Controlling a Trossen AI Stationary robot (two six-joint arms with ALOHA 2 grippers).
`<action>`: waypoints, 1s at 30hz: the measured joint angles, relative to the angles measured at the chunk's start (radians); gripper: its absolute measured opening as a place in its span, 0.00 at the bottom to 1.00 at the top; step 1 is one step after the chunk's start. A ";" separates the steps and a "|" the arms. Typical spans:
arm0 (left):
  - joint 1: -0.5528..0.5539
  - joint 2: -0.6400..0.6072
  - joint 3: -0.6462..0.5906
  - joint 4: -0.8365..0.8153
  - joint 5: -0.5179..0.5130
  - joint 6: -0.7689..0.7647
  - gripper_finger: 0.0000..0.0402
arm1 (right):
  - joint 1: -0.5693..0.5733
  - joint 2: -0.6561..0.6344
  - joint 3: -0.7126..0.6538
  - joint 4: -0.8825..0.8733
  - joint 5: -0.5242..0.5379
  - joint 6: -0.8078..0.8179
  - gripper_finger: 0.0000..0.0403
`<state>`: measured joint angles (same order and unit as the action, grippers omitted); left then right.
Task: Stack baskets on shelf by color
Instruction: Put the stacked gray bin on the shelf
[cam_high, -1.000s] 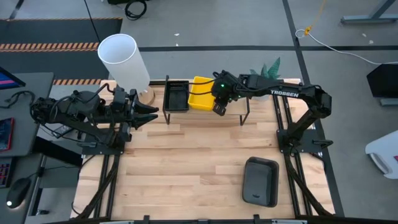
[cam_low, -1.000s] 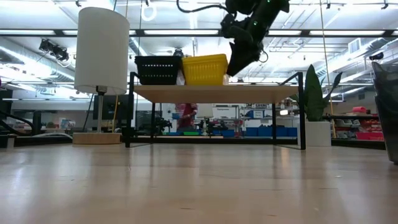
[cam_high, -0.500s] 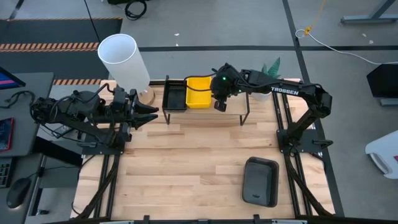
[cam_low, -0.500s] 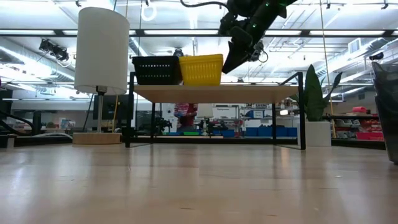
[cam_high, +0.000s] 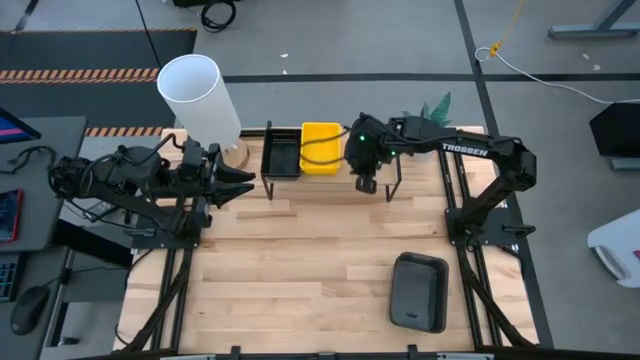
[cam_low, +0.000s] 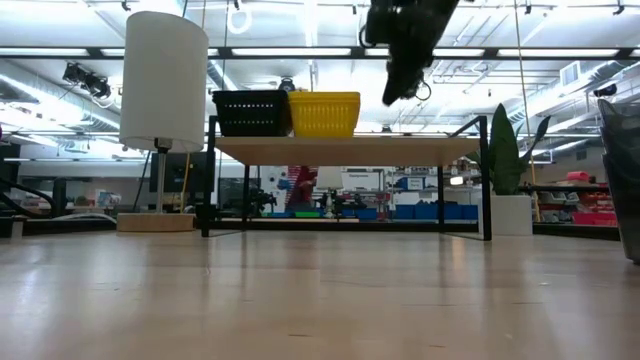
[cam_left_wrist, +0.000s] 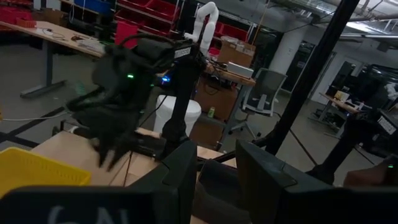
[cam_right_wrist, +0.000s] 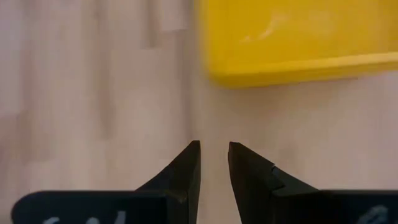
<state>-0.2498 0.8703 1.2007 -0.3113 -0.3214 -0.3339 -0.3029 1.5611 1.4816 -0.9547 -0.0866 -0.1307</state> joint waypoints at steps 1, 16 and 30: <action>0.000 0.000 0.000 0.000 0.000 0.002 0.29 | 0.019 0.000 0.012 -0.030 -0.011 0.001 0.22; 0.000 0.000 0.000 -0.002 0.000 0.006 0.29 | 0.256 0.000 0.043 -0.200 -0.056 0.261 0.22; 0.000 0.000 0.000 -0.008 0.000 0.007 0.29 | 0.468 -0.001 -0.075 -0.242 -0.113 0.509 0.22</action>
<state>-0.2499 0.8702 1.2007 -0.3191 -0.3214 -0.3267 0.1652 1.5597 1.4067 -1.1965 -0.1993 0.3781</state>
